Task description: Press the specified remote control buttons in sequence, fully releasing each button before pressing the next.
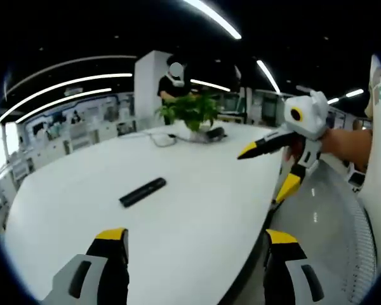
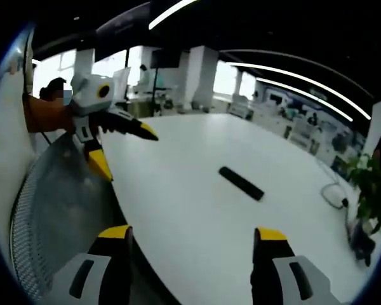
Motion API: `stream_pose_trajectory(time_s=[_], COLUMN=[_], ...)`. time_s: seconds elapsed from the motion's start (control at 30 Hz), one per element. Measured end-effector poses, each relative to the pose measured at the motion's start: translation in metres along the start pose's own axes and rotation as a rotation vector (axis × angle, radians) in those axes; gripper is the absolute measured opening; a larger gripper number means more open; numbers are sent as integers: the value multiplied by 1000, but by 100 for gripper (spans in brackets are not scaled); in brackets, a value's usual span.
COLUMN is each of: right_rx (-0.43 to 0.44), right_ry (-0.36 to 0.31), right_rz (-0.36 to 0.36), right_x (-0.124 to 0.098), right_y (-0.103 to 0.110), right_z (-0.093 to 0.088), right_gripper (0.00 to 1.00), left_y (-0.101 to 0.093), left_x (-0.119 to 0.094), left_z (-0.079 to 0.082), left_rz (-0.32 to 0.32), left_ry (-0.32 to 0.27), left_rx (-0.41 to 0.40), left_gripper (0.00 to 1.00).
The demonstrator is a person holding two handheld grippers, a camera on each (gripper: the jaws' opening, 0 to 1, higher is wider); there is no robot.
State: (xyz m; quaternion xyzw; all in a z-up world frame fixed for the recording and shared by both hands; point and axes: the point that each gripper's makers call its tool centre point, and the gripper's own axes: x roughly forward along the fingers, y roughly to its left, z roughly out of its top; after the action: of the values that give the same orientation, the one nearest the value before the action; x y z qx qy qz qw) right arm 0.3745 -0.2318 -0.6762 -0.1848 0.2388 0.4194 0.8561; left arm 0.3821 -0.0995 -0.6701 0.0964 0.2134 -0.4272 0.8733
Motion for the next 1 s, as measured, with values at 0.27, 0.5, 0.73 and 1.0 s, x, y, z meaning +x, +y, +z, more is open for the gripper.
stream_pose_trajectory(time_s=[0.27, 0.5, 0.73, 1.0], right_rx=[3, 1, -4, -7], right_ry=[-1, 3, 2, 6], right_rz=[1, 4, 8, 10], right_x=[0, 0, 2, 2], right_y=[0, 2, 4, 4], right_z=[0, -1, 1, 1], right_gripper=[76, 76, 76, 76], left_y=[0, -2, -2, -1], left_x=[0, -1, -2, -2], left_z=[-2, -4, -6, -4], left_rz=[-4, -17, -15, -8], left_ry=[3, 15, 16, 9], left_rx=[5, -5, 8, 5], left_gripper=[90, 87, 87, 87])
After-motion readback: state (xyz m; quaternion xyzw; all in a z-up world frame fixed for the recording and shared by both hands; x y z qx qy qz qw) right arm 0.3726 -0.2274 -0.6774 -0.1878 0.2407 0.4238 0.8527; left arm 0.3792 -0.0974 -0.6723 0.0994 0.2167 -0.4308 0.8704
